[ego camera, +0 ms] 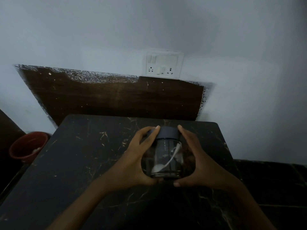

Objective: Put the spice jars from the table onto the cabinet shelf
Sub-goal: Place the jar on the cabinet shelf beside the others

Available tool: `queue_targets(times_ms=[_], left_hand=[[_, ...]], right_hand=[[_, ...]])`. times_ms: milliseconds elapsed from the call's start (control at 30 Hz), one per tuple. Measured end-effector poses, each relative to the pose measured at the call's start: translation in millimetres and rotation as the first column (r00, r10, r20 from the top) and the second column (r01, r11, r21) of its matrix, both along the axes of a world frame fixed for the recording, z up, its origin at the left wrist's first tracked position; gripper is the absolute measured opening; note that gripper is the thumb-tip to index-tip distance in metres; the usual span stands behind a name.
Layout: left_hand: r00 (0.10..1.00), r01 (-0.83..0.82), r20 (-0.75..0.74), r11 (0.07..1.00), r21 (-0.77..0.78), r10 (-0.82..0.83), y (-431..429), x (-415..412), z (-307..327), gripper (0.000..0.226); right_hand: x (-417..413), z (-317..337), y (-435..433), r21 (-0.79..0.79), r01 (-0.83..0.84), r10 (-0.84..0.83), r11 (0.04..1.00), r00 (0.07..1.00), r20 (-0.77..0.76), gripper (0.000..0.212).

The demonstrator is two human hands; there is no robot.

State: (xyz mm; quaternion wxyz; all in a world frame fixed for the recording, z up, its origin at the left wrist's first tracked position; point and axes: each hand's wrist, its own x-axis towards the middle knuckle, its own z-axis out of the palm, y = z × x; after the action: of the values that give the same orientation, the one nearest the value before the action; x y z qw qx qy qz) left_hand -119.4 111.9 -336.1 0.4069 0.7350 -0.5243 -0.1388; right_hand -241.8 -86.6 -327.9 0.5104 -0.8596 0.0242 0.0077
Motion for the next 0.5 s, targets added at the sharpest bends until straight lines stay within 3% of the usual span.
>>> queue_targets(times_ms=[200, 400, 500], left_hand=[[0.995, 0.035, -0.096, 0.999, 0.006, -0.034, -3, -1, 0, 0.126], [0.997, 0.042, 0.057, 0.997, 0.059, -0.045, -8, -6, -1, 0.120], [1.000, 0.008, 0.021, 1.000, 0.023, -0.008, -7, -6, -3, 0.117]], right_hand=[[-3, -4, -3, 0.043, 0.025, -0.023, 0.999, 0.999, -0.046, 0.131], [-4, -9, 2, -0.061, 0.035, -0.035, 0.998, 0.999, -0.006, 0.128], [-6, -11, 1, -0.047, 0.023, -0.023, 0.999, 1.000, -0.007, 0.131]])
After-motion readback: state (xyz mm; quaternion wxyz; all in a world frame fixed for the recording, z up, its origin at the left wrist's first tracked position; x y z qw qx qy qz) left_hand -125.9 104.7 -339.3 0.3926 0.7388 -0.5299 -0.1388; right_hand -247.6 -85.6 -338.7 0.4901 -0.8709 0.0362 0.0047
